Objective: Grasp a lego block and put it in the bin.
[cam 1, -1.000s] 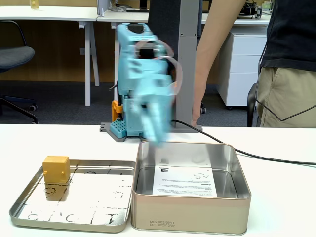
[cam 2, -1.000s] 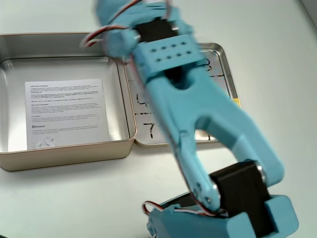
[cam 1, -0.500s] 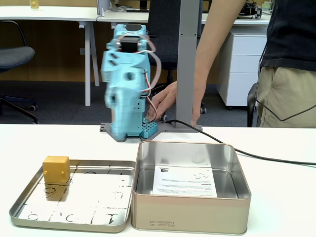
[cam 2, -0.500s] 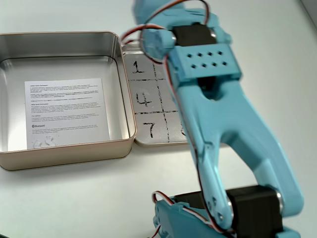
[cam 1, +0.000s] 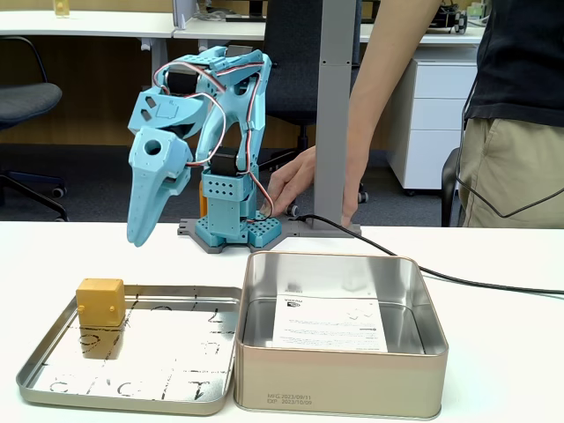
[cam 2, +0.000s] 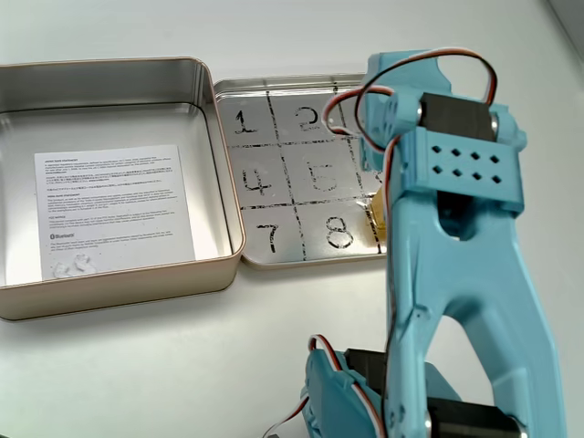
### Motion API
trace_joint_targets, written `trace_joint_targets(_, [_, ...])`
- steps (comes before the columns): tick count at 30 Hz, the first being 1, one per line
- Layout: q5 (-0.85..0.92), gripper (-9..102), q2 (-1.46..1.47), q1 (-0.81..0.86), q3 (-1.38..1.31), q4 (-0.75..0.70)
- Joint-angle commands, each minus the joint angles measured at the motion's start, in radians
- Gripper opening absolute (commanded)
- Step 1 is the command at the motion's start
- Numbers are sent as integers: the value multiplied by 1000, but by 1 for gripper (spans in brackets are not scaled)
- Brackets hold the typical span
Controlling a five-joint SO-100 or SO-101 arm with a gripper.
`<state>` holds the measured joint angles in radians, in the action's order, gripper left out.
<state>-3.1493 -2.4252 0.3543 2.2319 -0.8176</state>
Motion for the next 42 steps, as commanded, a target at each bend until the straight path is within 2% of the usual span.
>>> trace_joint_targets(1, [5, 0, -40, -12, 14, -9])
trace_joint_targets(6, [-17, 0, 12, -40, -26, -9])
trace_joint_targets(12, [-58, 1, 204, -6, -207, -9])
trace_joint_targets(16, [-72, 12, 288, 74, -275, -32])
trace_joint_targets(20, [-61, 23, 302, 132, -281, -140])
trace_joint_targets(26, [-25, 33, 304, 80, -279, -216])
trace_joint_targets(31, [-25, 32, 319, 86, -245, -224])
trace_joint_targets(42, [-25, 31, 434, 164, -175, -98])
